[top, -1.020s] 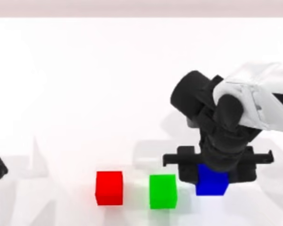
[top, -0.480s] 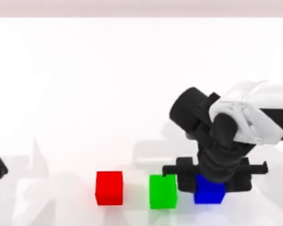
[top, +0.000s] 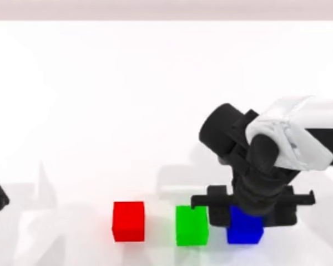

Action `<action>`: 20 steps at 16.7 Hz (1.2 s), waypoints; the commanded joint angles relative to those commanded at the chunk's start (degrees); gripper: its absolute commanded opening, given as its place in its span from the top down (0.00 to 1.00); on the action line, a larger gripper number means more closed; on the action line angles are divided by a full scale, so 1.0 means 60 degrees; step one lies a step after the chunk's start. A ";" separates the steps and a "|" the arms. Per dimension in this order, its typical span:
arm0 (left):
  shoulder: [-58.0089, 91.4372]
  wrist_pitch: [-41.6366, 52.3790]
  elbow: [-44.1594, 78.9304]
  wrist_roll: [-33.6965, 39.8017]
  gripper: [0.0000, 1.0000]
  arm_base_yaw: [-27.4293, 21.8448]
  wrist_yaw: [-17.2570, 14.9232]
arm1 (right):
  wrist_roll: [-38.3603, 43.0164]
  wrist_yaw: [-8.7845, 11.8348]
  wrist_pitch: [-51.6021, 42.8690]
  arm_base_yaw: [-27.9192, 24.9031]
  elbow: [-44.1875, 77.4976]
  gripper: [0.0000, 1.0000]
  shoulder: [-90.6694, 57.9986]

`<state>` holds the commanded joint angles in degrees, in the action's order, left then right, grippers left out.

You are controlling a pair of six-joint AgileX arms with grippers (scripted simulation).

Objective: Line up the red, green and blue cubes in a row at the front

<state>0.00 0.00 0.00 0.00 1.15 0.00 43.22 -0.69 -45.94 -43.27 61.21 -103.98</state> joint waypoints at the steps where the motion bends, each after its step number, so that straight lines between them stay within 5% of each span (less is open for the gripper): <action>1: 0.0000 0.0000 0.0000 0.0000 0.00 0.0000 0.0000 | 0.0000 0.0000 0.0000 0.0000 0.0000 0.25 0.0000; 5: 0.0000 0.0000 0.0000 0.0000 0.00 0.0000 0.0000 | 0.0000 0.0000 0.0000 0.0000 0.0000 0.00 0.0000; 14: 0.0000 0.0000 0.0000 0.0000 0.00 0.0000 0.0000 | 0.0007 0.0000 -0.0034 0.0012 0.0029 0.00 0.0017; 20: 0.0000 0.0000 0.0000 0.0000 0.00 0.0000 0.0000 | 0.0008 0.0005 -0.1896 -0.0077 0.1156 0.00 0.0636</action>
<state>0.00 0.00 0.00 0.00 1.15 0.00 43.27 -0.66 -57.31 -43.73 68.15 -100.16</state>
